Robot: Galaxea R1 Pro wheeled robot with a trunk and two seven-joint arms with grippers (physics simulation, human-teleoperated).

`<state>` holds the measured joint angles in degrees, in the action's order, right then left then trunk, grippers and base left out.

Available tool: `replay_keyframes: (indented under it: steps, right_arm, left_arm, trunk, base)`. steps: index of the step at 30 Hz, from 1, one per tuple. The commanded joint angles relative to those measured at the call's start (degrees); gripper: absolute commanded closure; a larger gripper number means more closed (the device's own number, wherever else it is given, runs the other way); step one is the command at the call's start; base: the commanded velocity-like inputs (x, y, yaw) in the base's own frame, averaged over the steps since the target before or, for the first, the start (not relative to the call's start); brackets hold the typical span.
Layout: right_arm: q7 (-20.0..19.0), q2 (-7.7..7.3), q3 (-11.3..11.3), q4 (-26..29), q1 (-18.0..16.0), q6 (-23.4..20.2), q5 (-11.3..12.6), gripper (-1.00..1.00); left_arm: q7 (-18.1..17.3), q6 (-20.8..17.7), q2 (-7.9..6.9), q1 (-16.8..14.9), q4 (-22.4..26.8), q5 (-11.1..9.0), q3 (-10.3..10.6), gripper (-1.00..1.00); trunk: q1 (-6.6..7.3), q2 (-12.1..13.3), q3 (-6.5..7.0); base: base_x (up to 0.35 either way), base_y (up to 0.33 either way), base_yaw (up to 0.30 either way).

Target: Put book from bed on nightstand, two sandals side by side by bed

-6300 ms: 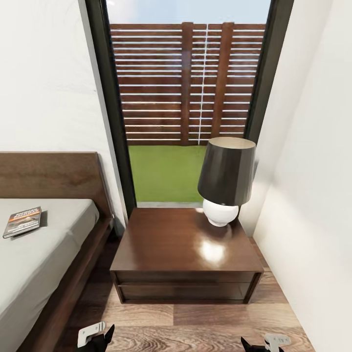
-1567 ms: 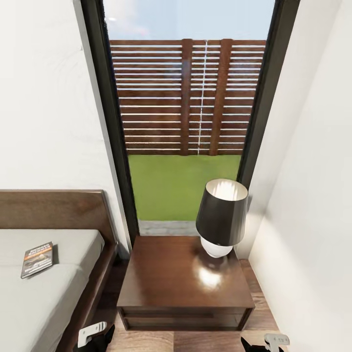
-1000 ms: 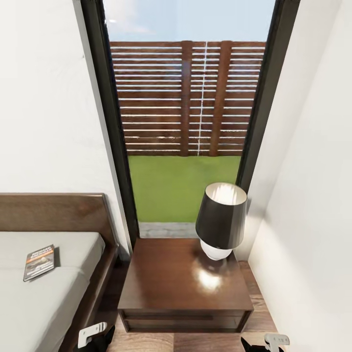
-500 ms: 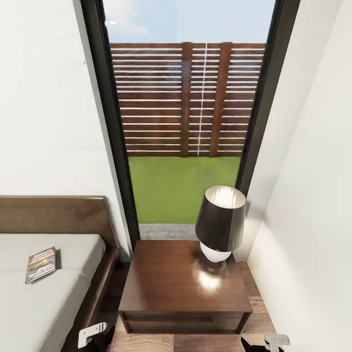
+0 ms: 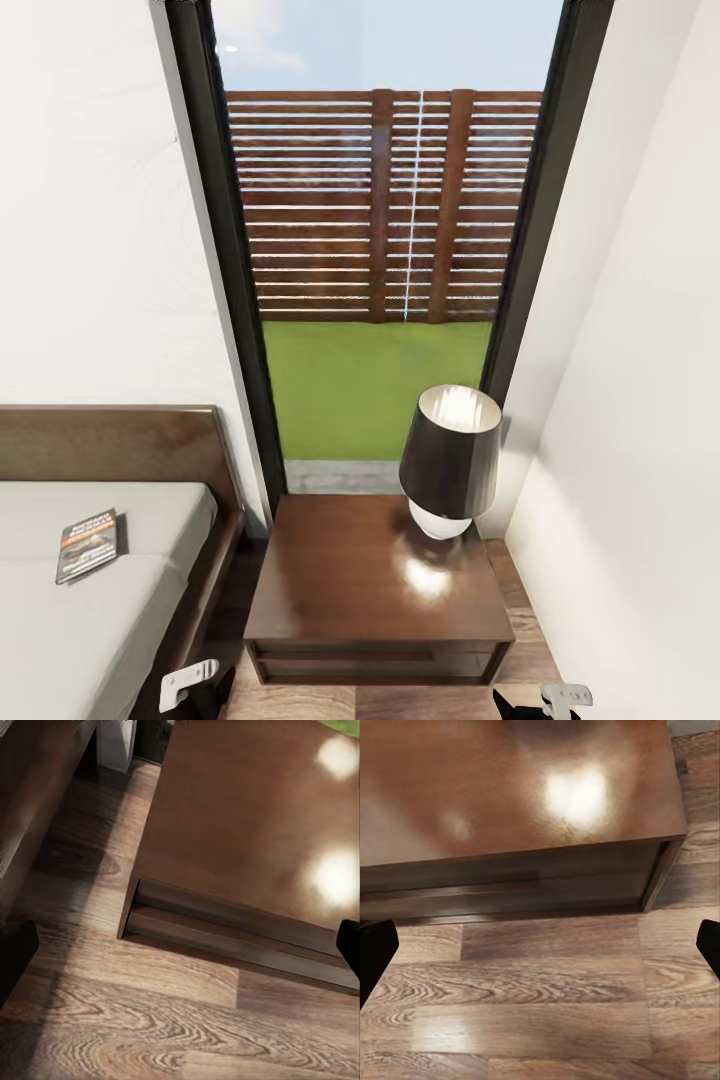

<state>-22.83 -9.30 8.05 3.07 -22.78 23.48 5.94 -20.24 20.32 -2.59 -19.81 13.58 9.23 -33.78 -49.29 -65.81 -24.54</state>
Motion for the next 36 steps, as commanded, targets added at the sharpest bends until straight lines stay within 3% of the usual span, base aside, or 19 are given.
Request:
replay_keyframes:
  steps: [1, 36]
  right_arm:
    - [-0.58, -0.01, 0.21, -0.08, -0.04, -0.01, 0.59, -1.00]
    - [-0.58, -0.01, 0.21, -0.08, -0.03, -0.01, 0.56, -1.00]
  left_arm:
    - [-0.23, 0.25, 0.02, -0.06, -0.05, 0.60, -0.49, -1.00]
    - [-0.23, 0.25, 0.04, -0.06, -0.05, 0.61, -0.49, -1.00]
  trunk:
    - [0.23, 0.38, 0.13]
    - [7.91, 14.42, 6.41]
  base:
    - [0.000, 0.000, 0.000]
    - [0.000, 0.000, 0.000]
